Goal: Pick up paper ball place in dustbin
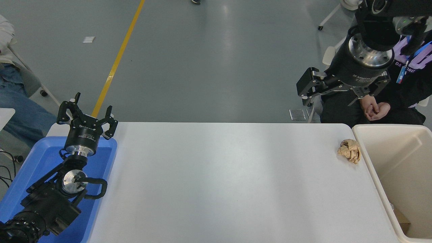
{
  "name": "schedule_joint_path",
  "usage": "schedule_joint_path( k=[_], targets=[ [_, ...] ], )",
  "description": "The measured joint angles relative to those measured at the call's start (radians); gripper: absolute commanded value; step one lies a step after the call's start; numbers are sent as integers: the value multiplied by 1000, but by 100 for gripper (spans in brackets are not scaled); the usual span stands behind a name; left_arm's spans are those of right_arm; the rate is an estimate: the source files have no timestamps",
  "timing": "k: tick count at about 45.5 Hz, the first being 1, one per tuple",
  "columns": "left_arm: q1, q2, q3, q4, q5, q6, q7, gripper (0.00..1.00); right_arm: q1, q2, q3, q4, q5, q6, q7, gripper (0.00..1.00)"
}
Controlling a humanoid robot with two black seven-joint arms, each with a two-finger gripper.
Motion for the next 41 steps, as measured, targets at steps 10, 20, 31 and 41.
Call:
schedule_joint_path(
  k=[10, 20, 31, 41],
  targets=[
    [0, 0, 0, 0, 0, 0, 0, 99, -1, -1, -1, 0, 1, 0, 0, 100],
    [0, 0, 0, 0, 0, 0, 0, 99, -1, -1, -16, 0, 10, 0, 0, 100],
    [0, 0, 0, 0, 0, 0, 0, 99, -1, -6, -29, 0, 15, 0, 0, 100],
    [0, 0, 0, 1, 0, 0, -1, 99, -25, -41, -25, -4, 16, 0, 1, 100]
  ],
)
